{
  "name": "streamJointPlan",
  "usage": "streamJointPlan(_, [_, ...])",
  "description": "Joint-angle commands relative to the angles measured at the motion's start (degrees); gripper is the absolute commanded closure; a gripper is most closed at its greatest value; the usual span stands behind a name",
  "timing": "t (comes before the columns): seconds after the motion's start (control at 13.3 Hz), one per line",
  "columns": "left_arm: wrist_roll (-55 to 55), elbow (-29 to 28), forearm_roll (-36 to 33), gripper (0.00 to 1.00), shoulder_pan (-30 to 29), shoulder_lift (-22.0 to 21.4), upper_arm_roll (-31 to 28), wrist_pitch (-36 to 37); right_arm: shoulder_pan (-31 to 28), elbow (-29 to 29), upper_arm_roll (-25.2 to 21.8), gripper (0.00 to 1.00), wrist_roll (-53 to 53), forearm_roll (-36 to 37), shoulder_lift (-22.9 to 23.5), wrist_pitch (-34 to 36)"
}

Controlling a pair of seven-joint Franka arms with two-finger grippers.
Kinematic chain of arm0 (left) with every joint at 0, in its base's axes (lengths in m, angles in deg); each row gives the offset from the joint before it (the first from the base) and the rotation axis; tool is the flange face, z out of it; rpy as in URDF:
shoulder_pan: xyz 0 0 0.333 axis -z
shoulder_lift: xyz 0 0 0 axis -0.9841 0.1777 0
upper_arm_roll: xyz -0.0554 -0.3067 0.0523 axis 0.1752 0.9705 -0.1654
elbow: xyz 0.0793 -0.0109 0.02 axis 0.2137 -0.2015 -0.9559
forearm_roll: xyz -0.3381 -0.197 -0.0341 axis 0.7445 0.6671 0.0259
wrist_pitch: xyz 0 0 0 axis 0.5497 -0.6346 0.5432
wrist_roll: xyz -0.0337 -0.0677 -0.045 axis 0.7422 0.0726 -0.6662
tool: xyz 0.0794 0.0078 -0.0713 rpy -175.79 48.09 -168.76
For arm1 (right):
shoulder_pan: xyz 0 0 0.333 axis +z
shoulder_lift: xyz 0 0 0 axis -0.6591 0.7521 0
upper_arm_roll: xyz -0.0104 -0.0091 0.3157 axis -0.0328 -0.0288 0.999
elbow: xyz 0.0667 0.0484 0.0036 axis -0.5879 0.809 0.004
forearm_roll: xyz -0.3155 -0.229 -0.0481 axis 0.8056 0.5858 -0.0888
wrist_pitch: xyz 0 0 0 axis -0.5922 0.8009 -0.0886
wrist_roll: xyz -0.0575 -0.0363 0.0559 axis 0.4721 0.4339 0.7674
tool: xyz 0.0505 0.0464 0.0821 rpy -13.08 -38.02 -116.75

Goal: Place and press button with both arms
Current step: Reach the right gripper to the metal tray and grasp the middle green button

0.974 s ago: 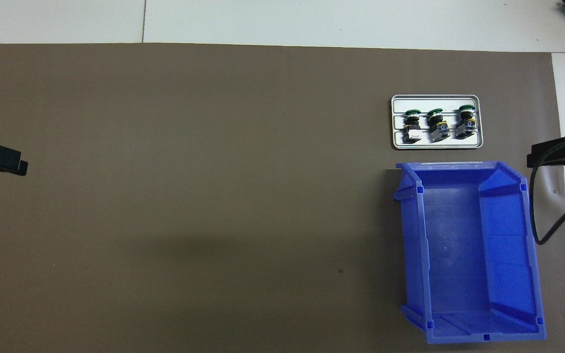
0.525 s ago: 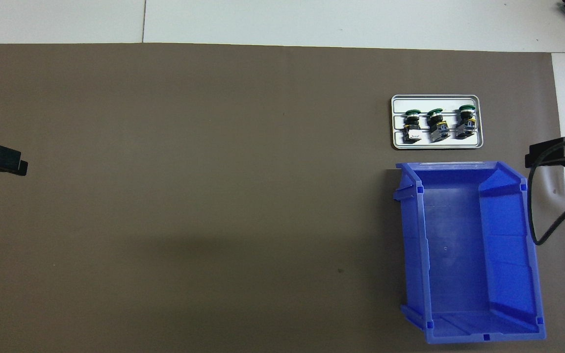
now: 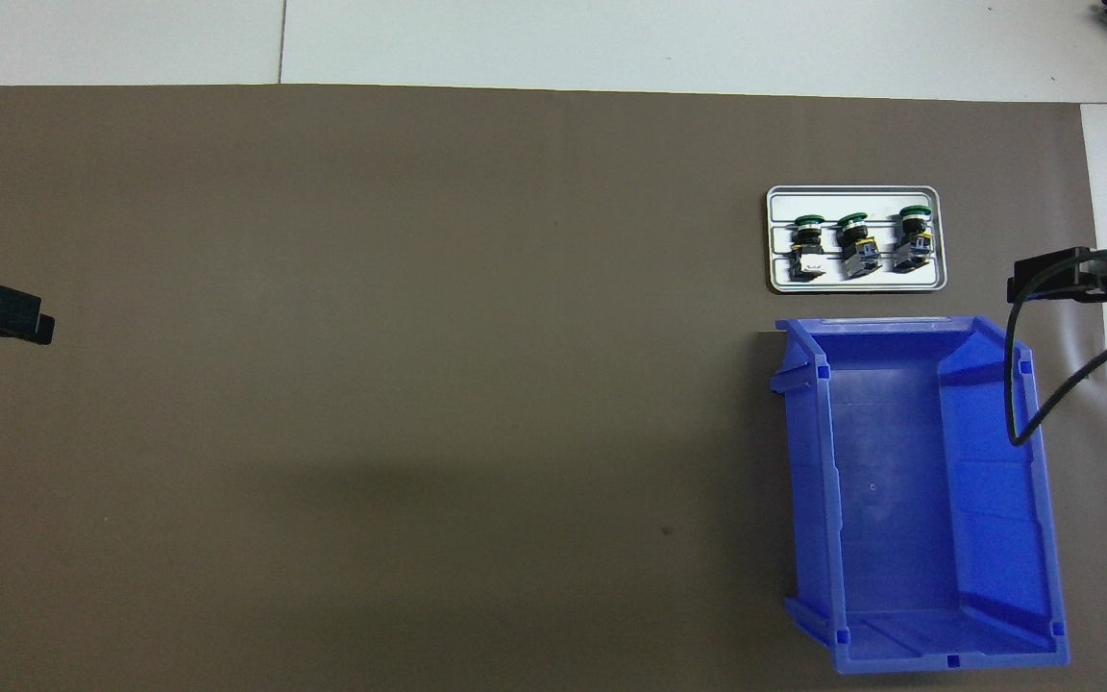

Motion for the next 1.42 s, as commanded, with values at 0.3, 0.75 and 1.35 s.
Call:
streamJointPlan(0.3, [-0.1, -1.6, -0.8, 0.0, -0.4, -1.5, 0.3, -0.2, -0.6, -1.1, 0.5, 0.0, -3.7, -1.7, 17.7, -19.9])
streamJointPlan(0.75, [-0.1, -1.6, -0.8, 0.0, -0.4, -1.5, 0.3, -0.2, -1.2, 0.5, 0.4, 0.0, -11.9, -3.5, 27.3, -32.8])
streamJointPlan(1.35, [-0.1, -1.6, -0.8, 0.0, -0.4, -1.5, 0.3, -0.2, -1.1, 4.0, 0.5, 0.0, -13.7, -6.0, 31.8, -41.7])
